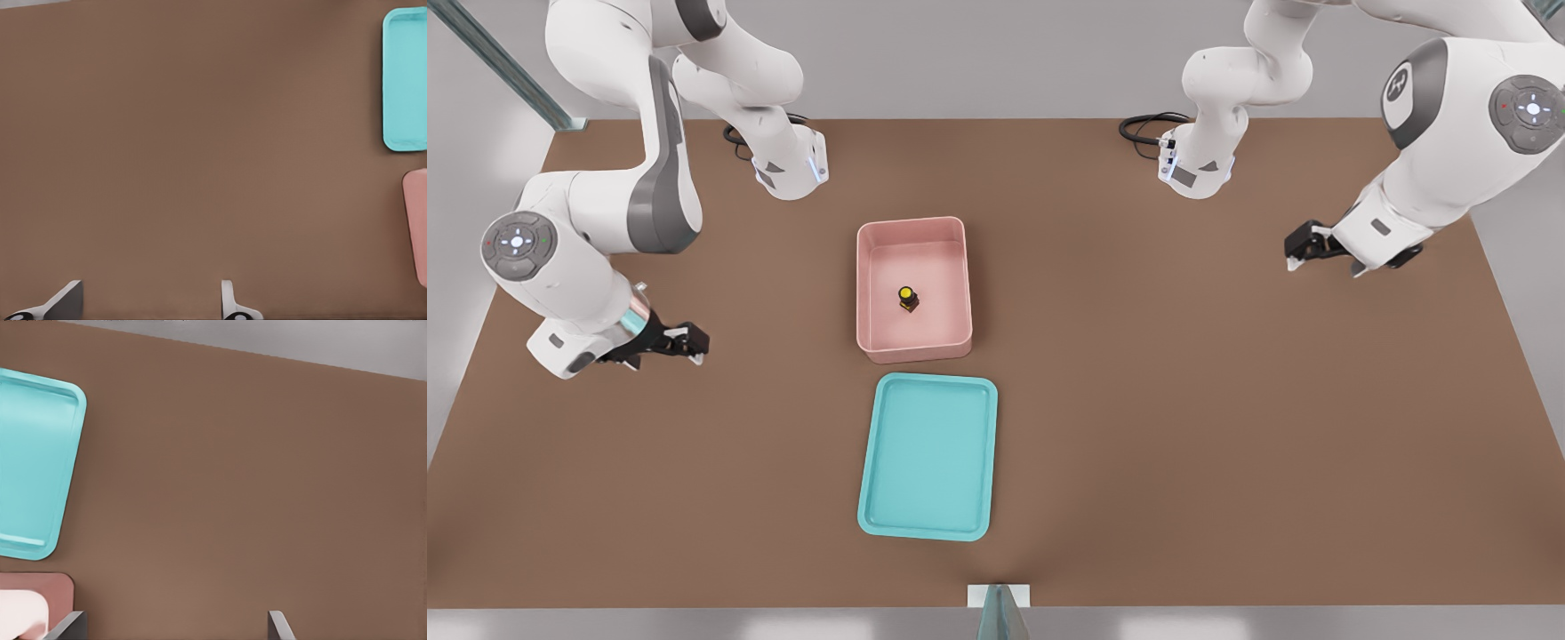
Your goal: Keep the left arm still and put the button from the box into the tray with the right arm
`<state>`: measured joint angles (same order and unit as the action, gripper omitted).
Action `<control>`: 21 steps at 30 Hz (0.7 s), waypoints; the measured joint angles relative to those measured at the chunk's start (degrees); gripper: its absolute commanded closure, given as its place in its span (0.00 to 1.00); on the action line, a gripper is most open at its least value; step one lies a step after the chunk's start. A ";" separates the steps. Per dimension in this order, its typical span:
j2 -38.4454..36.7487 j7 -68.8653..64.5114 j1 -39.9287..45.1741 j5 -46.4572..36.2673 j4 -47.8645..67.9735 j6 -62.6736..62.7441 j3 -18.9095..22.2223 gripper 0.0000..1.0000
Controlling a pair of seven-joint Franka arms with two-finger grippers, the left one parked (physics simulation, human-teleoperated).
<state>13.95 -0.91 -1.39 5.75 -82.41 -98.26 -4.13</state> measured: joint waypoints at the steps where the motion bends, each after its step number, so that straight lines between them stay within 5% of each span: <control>1: 0.04 -0.06 0.00 0.13 0.00 -0.24 -0.01 0.00; 4: 0.45 -0.17 -1.00 0.42 -2.63 -1.00 -4.65 0.00; 11: 3.08 2.00 -17.90 2.73 -16.50 -10.24 -16.81 0.00; 21: 1.89 7.13 -18.00 13.91 -44.89 -39.85 -19.40 0.00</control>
<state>15.84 6.22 -19.39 19.66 -127.30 -138.11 -23.53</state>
